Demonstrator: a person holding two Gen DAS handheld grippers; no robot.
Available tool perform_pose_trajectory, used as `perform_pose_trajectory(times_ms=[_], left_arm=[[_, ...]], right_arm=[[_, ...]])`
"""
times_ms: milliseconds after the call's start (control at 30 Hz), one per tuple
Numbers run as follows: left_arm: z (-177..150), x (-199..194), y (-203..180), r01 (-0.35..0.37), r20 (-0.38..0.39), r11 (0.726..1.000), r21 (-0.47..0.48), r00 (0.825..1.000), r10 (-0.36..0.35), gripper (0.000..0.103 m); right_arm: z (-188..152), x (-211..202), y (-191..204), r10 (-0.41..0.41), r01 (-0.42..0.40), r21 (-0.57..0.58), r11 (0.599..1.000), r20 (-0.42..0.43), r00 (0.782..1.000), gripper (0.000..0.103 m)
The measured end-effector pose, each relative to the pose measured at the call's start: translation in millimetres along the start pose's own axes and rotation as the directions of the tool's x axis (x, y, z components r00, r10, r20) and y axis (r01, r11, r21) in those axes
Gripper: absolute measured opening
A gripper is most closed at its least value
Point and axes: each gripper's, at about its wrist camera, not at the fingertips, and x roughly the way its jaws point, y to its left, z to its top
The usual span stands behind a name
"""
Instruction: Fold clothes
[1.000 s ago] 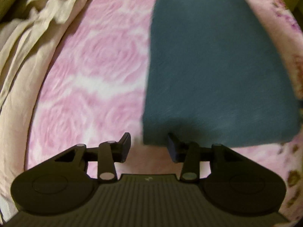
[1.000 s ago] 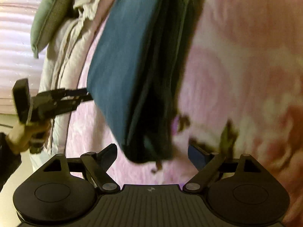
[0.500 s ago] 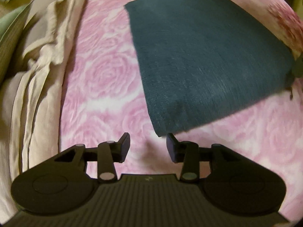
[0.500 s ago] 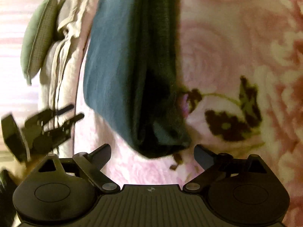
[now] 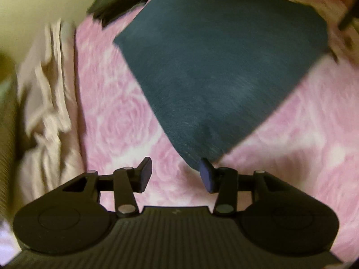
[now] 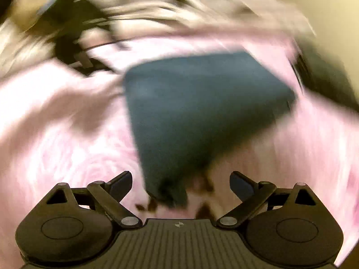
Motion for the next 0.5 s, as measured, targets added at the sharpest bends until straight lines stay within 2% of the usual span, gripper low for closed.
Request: perform_pose_trajectory(times_ms=[67,167,233,267,300,367,400,433,500], left_arm=[[-3,-3,-18,-0.029,0.03,0.997,0.072,0.999,0.027,0.042],[-5,1,-45,-0.097,0.065,0.977,0.192,0.994,0.086,0.043],[-7,9,-62,-0.151,0.103,0.951,0.271,0.987,0.127,0.045],[-9,13,-70,-0.175,0.121,0.937,0.304,0.982,0.144,0.047],[-11,19,-78,-0.199,0.136,0.92,0.337,0.978,0.161,0.048],[-12,30,-89,-0.228,0.149,0.894,0.386,0.972,0.184,0.048],[-11,34,-91,-0.241,0.156,0.884,0.4,0.969,0.194,0.05],[-11,37,-93,-0.255,0.165,0.875,0.412,0.965,0.204,0.05],[-9,42,-97,-0.283,0.183,0.856,0.433,0.957,0.224,0.05]], right_arm=[[4,18,30,-0.012,0.007,-0.208,0.978,-0.021,1.0,0.097],[-5,55,64,-0.092,0.085,-0.458,0.885,0.007,0.996,0.096],[-13,77,71,-0.155,0.152,-0.57,0.807,0.044,0.987,0.079],[-17,83,68,-0.168,0.171,-0.592,0.788,0.061,0.984,0.077],[-21,86,63,-0.162,0.173,-0.598,0.782,0.074,0.984,0.076],[-23,91,52,-0.155,0.172,-0.608,0.775,0.08,0.985,0.054],[-21,91,46,-0.135,0.148,-0.601,0.785,0.067,0.989,0.048],[-16,90,43,-0.114,0.128,-0.591,0.797,0.061,0.992,0.035],[-8,80,28,-0.081,0.098,-0.583,0.806,0.055,0.995,0.03]])
